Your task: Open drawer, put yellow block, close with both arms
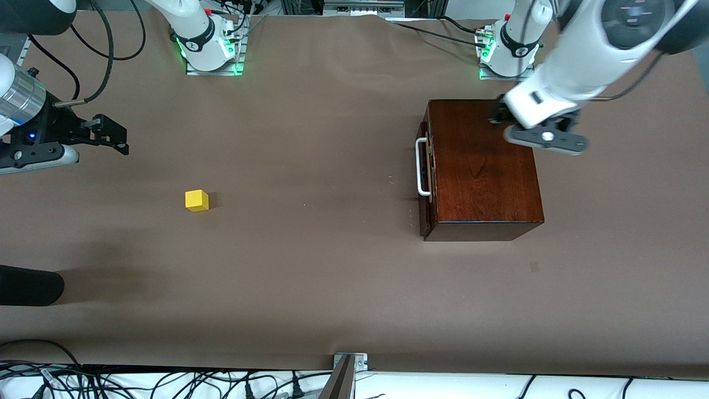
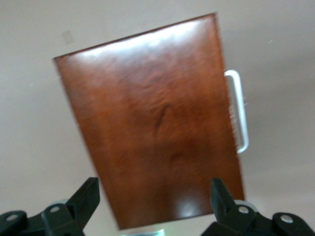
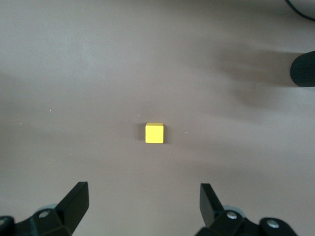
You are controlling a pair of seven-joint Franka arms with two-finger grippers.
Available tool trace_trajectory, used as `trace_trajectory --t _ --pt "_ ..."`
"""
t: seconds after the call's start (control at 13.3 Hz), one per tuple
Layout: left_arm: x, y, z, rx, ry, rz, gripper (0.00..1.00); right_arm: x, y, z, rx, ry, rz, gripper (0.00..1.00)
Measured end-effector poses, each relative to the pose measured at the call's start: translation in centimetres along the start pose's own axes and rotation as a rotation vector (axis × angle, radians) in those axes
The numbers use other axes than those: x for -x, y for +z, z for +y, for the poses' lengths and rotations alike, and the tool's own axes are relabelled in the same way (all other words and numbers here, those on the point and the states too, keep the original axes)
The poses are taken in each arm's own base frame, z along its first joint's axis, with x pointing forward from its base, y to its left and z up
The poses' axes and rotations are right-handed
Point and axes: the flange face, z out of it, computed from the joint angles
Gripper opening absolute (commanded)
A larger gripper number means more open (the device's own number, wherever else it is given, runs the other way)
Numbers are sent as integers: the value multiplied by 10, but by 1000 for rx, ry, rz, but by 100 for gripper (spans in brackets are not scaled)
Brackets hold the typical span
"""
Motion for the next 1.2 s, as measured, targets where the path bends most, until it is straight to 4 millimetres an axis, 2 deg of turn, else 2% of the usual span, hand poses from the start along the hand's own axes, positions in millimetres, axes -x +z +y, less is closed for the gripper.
trace_trajectory --t 0.3,0.53,0.75,0.9,1.2 --pt "-20 36 85 51 -100 48 100 0 0 0 0 0 0 100" --pt "-34 80 132 31 -99 53 100 0 0 0 0 1 0 100" --pt "-36 128 176 -87 -106 72 100 0 0 0 0 1 0 100" --pt "-33 154 193 -144 -108 69 100 0 0 0 0 1 0 100" --pt "-26 191 201 -144 -145 80 100 0 0 0 0 1 0 100"
